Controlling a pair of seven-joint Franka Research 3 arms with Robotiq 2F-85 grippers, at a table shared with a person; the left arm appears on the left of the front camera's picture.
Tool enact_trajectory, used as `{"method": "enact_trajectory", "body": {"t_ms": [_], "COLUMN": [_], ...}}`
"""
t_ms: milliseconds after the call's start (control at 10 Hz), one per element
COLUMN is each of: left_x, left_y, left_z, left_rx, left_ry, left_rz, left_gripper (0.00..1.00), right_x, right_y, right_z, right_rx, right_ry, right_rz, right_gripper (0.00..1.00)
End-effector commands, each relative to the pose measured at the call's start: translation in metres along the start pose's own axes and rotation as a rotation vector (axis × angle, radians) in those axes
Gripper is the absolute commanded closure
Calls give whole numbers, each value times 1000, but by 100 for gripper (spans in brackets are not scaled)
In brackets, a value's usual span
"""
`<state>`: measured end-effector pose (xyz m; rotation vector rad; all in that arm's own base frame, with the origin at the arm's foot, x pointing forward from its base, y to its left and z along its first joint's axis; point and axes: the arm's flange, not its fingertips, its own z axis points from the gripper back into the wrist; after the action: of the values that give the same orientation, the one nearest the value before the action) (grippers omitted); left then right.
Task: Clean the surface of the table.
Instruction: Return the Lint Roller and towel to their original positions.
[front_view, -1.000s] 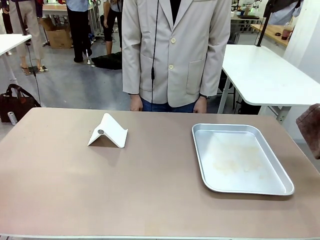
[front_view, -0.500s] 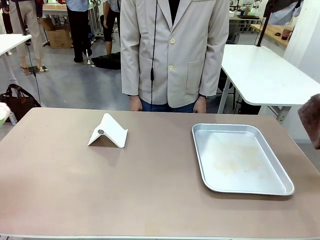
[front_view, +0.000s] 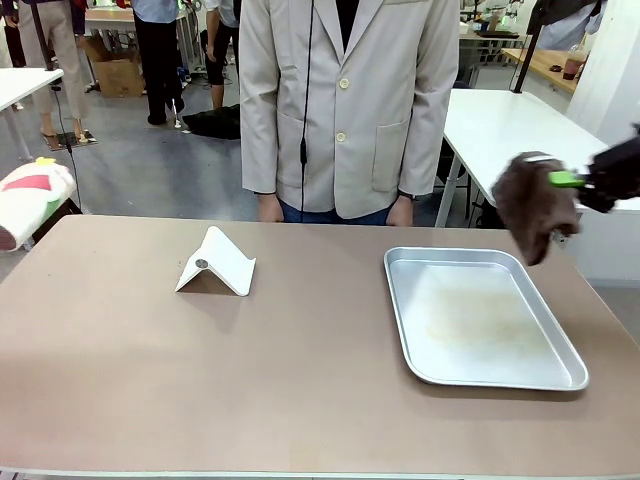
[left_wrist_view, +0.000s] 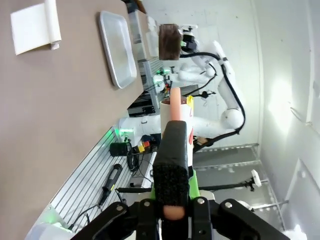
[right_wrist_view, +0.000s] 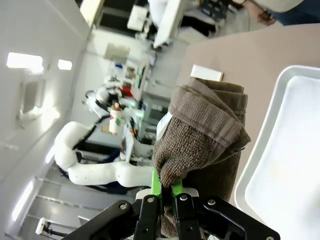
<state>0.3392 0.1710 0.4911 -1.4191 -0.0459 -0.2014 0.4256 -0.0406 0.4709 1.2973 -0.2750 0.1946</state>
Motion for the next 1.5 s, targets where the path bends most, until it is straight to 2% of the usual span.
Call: {"method": "enact_trajectory", "body": {"t_ms": [0, 100, 300, 600, 1000, 1400], "left_x": [15, 23, 42, 89, 129, 144], "left_y": [-16, -24, -33, -21, 19, 38], "left_z": [-42, -60, -91, -133, -160, -181], "left_rx": [93, 132, 205, 315, 413, 449], "left_ry": [-7, -73, -179, -291, -267, -145], "left_rz": [33, 52, 6, 78, 116, 116], "left_gripper": [77, 77, 77, 77, 77, 77], "right_x": [24, 30, 35, 41, 38, 25], "right_y": [11, 17, 22, 2, -28, -53], "right_z": [-47, -77, -134, -198, -251, -267], "right_rx": [-38, -51, -61, -60, -43, -55], "right_ry": [47, 60, 75, 95, -15, 49], "right_rz": [-24, -20, 1, -59, -158, -205], "right_gripper": [91, 91, 91, 91, 91, 91]}}
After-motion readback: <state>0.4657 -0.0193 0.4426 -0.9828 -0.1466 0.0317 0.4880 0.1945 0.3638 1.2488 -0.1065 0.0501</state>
